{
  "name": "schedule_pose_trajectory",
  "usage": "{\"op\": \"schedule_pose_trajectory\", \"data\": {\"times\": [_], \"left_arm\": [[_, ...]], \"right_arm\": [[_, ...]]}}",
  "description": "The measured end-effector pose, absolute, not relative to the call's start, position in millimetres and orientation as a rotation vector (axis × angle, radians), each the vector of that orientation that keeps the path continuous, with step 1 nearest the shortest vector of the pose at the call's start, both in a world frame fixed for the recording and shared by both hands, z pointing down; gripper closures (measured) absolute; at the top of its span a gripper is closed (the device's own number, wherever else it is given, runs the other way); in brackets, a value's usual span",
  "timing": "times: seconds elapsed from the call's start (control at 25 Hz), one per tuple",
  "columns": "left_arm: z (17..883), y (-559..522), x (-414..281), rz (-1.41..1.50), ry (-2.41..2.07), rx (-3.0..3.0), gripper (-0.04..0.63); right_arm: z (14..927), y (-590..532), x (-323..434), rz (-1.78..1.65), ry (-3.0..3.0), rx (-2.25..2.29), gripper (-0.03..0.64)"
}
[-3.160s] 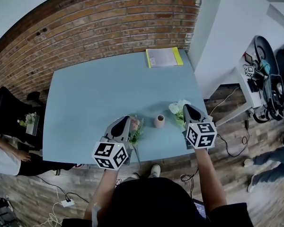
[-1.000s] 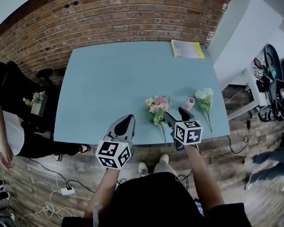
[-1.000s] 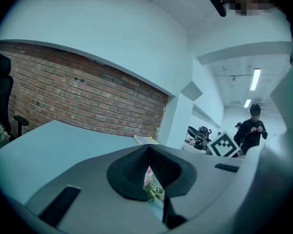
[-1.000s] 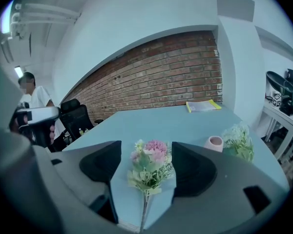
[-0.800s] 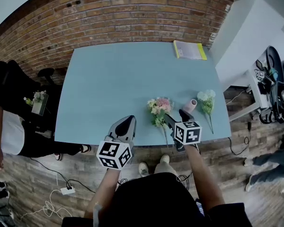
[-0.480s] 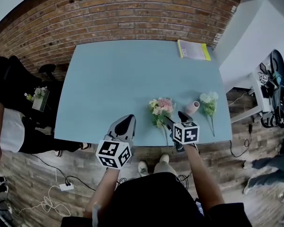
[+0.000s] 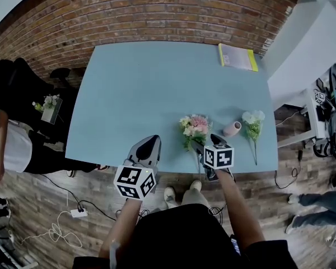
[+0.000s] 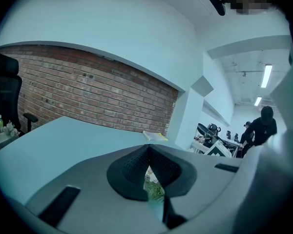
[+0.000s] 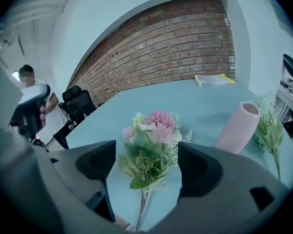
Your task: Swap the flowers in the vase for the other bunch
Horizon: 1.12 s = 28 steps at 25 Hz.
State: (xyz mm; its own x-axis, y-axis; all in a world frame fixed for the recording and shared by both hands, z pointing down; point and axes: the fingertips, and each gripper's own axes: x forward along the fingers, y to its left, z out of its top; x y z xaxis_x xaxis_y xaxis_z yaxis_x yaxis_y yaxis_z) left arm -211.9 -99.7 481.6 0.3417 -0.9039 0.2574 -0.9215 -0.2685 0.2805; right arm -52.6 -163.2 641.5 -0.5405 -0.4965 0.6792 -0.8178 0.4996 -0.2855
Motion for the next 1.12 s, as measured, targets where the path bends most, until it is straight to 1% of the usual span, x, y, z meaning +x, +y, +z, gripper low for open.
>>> {"op": "schedule_pose_trajectory", "data": {"times": [0.32,1.12], "left_arm": [[490,-104,-214,0.088,-1.633,2.193,0.589],[501,-117,-215,0.134,-1.694,2.124,0.589]], "right_arm": [[664,-166,-58,0.861,-2.207,1.028,0.21],[714,-176,-68,0.946,-2.11,0.926,0.209]]}}
